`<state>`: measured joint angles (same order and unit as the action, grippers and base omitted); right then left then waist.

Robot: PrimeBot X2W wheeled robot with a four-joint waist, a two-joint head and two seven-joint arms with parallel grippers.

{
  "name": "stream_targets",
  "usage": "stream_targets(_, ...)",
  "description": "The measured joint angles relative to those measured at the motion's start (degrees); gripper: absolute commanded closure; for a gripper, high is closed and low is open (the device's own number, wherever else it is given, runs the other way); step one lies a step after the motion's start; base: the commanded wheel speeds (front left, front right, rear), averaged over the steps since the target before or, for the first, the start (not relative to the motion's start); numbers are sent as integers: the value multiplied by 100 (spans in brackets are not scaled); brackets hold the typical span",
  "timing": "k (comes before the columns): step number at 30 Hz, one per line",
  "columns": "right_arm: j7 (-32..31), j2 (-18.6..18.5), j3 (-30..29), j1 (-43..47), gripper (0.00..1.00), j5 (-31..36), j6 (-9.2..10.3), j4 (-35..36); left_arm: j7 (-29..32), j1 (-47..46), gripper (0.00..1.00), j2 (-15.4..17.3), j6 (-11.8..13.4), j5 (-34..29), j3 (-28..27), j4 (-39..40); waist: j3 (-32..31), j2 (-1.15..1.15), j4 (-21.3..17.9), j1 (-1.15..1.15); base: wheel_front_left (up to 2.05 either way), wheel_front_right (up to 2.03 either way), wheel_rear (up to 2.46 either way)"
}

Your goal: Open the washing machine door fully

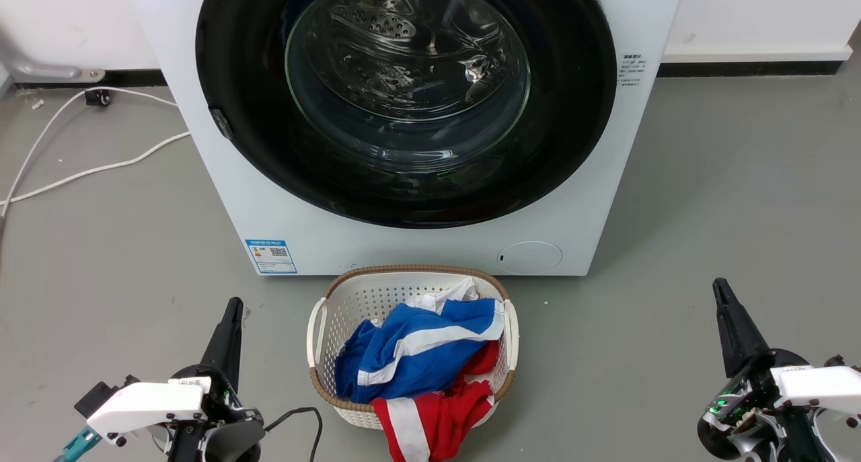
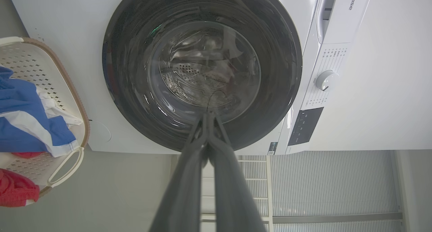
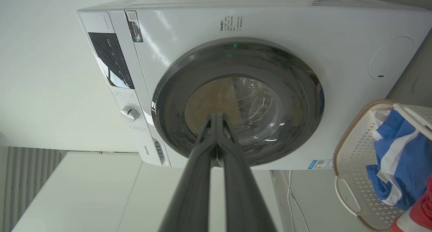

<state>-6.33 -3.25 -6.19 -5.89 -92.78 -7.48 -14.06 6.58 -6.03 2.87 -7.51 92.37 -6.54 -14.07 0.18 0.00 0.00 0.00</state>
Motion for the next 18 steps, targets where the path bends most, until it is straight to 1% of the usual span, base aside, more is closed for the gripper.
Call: stream_targets(18, -2, 5, -9, -1, 100, 5, 0, -1, 0, -1, 100, 0, 0, 0, 0, 0, 0, 0, 0, 0, 0, 0, 0)
